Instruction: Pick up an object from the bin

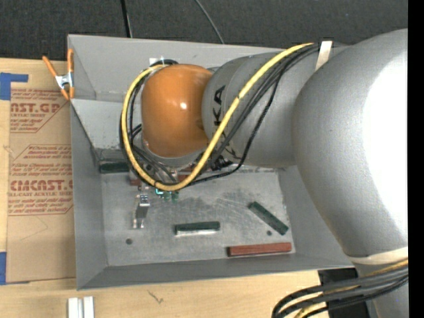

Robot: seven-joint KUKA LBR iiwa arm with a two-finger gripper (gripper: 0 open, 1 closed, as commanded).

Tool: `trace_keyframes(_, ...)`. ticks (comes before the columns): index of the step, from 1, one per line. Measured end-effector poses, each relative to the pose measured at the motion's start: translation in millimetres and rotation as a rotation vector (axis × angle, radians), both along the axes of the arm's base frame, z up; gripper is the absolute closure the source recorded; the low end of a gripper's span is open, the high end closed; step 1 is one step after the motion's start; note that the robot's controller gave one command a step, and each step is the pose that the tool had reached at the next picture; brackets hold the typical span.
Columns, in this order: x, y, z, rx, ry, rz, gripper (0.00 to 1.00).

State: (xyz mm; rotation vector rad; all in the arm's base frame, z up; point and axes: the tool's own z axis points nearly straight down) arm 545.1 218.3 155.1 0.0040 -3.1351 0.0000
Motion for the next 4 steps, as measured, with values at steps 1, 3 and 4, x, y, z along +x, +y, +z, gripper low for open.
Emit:
trace_keyframes(1, 2.2, -1, 4, 0.002, -0.007, -0.001, 0.0)
trace_keyframes(3, 24.8, -78, -34, 0.0, -0.006, 0.068, 0.0)
trace_keyframes(4, 48.9, -80, -77, 0.004, -0.016, -0.042, 1.0)
